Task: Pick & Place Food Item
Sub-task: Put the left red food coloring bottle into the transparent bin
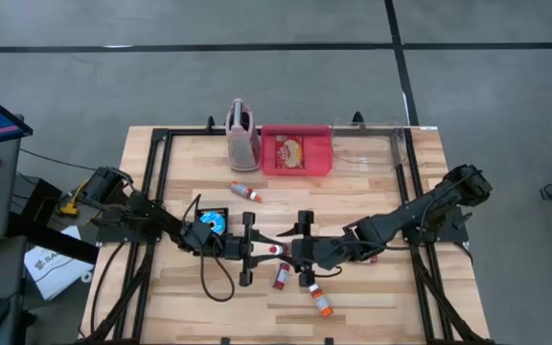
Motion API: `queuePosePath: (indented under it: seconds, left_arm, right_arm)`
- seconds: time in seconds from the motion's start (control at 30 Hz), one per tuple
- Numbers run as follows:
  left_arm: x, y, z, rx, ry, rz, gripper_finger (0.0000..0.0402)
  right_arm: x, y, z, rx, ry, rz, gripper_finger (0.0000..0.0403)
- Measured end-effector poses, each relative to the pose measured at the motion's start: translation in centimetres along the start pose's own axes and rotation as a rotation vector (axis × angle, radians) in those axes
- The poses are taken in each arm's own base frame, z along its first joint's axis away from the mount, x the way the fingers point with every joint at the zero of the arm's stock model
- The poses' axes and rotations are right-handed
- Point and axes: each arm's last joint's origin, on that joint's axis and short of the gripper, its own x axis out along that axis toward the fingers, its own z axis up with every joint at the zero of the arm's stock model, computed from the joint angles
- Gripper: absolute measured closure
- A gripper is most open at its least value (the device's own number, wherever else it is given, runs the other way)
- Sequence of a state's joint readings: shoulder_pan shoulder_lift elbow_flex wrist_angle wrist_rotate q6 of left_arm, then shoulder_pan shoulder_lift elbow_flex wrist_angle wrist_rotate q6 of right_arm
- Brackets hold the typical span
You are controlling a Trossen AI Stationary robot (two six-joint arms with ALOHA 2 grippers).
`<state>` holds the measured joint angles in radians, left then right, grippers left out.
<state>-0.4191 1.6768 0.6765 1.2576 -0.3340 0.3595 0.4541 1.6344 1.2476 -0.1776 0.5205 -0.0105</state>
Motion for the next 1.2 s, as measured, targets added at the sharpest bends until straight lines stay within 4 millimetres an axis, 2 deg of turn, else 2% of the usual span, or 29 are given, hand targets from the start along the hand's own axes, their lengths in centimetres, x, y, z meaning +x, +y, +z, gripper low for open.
queuePosePath:
  seconds: [0.17,0.5,0.87,1.2]
  left_arm:
    - [0.0,0.02,0.06,-0.003,-0.005,0.002,0.0294]
    - [0.0,0.02,0.06,-0.01,-0.005,0.003,0.0294]
    - [0.0,0.02,0.06,-0.011,-0.006,0.003,0.0293]
    - [-0.27,-0.44,0.87,-0.02,-0.051,-0.005,0.0184]
  right_arm:
    - [0.0,0.0,0.0,0.002,0.0,0.0,0.0172]
    - [-0.01,0.11,-0.01,0.001,0.001,0.033,0.0253]
    - [-0.02,0.13,-0.01,0.001,0.001,0.034,0.0242]
    - [-0.02,0.11,-0.22,-0.005,0.02,0.026,0.0247]
